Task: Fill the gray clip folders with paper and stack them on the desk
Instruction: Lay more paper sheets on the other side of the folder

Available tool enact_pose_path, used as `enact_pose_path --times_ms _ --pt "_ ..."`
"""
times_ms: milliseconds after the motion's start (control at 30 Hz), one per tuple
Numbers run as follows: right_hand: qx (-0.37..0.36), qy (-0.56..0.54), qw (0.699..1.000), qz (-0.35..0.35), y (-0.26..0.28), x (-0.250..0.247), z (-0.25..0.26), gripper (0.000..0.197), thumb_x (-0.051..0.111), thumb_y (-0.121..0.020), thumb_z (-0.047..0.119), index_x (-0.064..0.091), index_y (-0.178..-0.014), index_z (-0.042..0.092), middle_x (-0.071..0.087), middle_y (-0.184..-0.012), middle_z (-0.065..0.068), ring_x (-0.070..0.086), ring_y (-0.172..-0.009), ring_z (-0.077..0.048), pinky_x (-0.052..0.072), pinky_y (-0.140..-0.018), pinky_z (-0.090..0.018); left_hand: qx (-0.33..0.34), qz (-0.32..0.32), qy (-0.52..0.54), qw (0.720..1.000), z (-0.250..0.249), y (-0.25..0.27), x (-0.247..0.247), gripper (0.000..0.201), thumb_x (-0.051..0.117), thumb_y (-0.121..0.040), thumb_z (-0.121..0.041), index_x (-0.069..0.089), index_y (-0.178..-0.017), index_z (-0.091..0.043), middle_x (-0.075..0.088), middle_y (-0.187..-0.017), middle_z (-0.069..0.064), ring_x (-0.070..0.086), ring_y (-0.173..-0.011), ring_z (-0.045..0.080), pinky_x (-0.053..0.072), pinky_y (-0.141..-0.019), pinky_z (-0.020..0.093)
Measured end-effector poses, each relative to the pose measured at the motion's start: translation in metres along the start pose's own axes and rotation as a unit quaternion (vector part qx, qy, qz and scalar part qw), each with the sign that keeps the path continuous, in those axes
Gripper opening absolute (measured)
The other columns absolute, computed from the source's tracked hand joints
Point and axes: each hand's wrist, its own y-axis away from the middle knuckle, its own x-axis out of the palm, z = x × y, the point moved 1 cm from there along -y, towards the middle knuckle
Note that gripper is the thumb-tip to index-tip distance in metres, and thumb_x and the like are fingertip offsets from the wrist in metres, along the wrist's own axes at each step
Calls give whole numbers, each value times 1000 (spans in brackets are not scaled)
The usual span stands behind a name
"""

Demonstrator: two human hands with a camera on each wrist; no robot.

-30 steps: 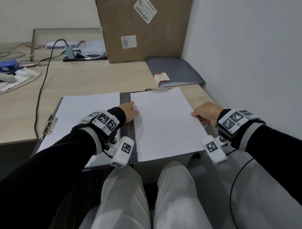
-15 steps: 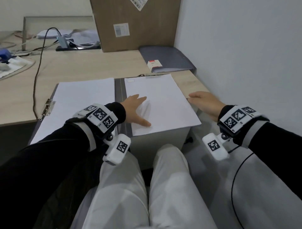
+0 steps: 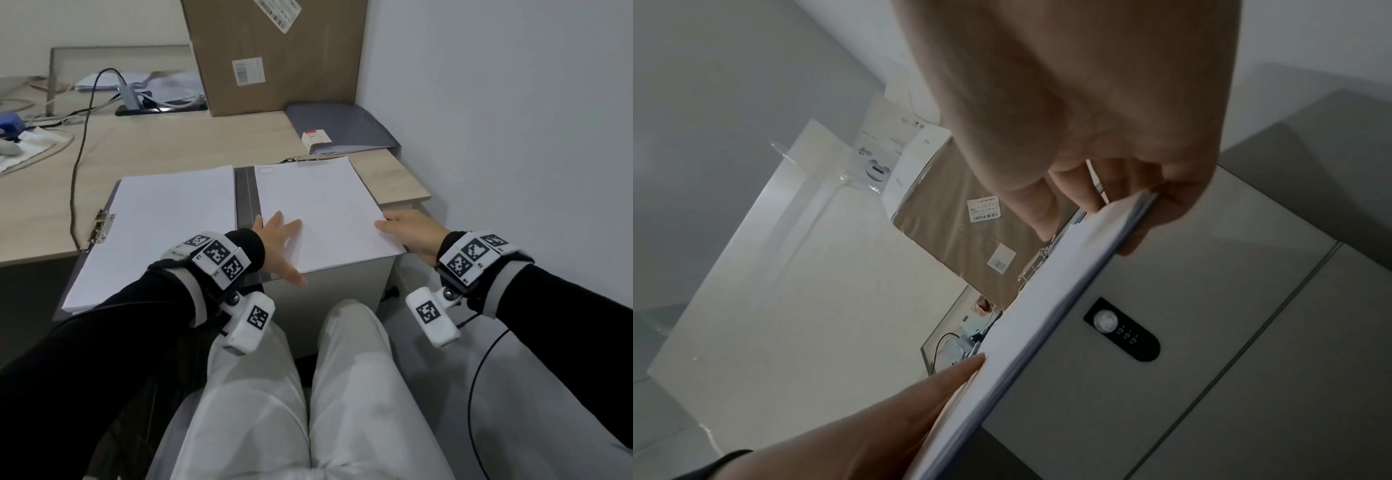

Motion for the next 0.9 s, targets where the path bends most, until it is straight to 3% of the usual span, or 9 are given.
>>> enact_pose_path --times_ms 67,133,233,367,500,633,700,767,900 --pt "-1 -8 1000 -1 0 3 0 49 56 -81 34 61 -112 -3 65 -119 -20 62 -96 -24 44 -100 -44 0 -4 -4 1000 0 0 0 120 72 -61 -62 -4 -150 -34 -9 -160 -2 -14 -146 38 17 -113 59" --pt "-6 -5 1000 3 1 5 0 35 54 -90 26 63 -113 2 67 -119 -14 64 -106 -26 46 -97 -37 1 -4 -6 1000 0 -2 1 121 71 -60 -64 -5 -150 -33 -8 -159 -3 -13 -146 37 18 -113 59" --pt "-9 18 1000 17 0 3 0 31 49 -95 25 62 -118 8 66 -120 -7 62 -112 -25 45 -95 -33 -4 5 -3 1000 2 -7 -4 125 71 -57 -68 -4 -150 -32 0 -158 -1 -3 -147 36 24 -114 56" --pt "-9 125 992 0 -6 -6 7 49 46 -95 39 46 -137 12 51 -140 -6 49 -128 -25 38 -104 -36 -18 -2 36 999 7 -11 -22 122 62 -60 -76 -3 -151 -29 -1 -161 4 6 -149 29 18 -119 48" --pt "-31 196 979 -34 -28 -21 28 68 48 -93 46 25 -149 15 29 -156 -3 29 -143 -24 26 -116 -38 -45 -68 54 995 12 -21 -51 109 57 -67 -74 4 -152 -30 2 -161 4 7 -148 32 16 -118 48" --pt "-72 309 948 -2 -68 -21 57 72 45 -94 47 20 -150 11 19 -159 -7 10 -148 -25 7 -119 -36 -29 -91 83 992 12 -46 -83 95 57 -78 -62 12 -152 -23 16 -159 5 18 -147 28 21 -119 41" --pt "-77 353 932 38 -89 -15 69 85 41 -88 63 14 -152 14 11 -161 -4 -3 -149 -24 -4 -120 -41 -29 -109 111 987 9 -63 -97 87 59 -82 -53 17 -151 -21 22 -158 5 24 -145 27 24 -118 39" --pt "-61 375 923 58 -107 -10 77 96 40 -81 72 5 -153 18 -1 -162 -1 -13 -149 -25 -4 -119 -51 -18 -124 151 980 3 -80 -109 80 60 -85 -44 20 -150 -19 28 -156 5 29 -143 25 25 -117 35" --pt "-33 408 908 85 -130 4 82 98 40 -85 68 -8 -153 16 -13 -161 -2 -20 -147 -27 -4 -117 -48 -1 -126 196 972 -11 -113 -121 67 57 -91 -26 26 -149 -13 36 -152 6 37 -139 23 29 -111 28"
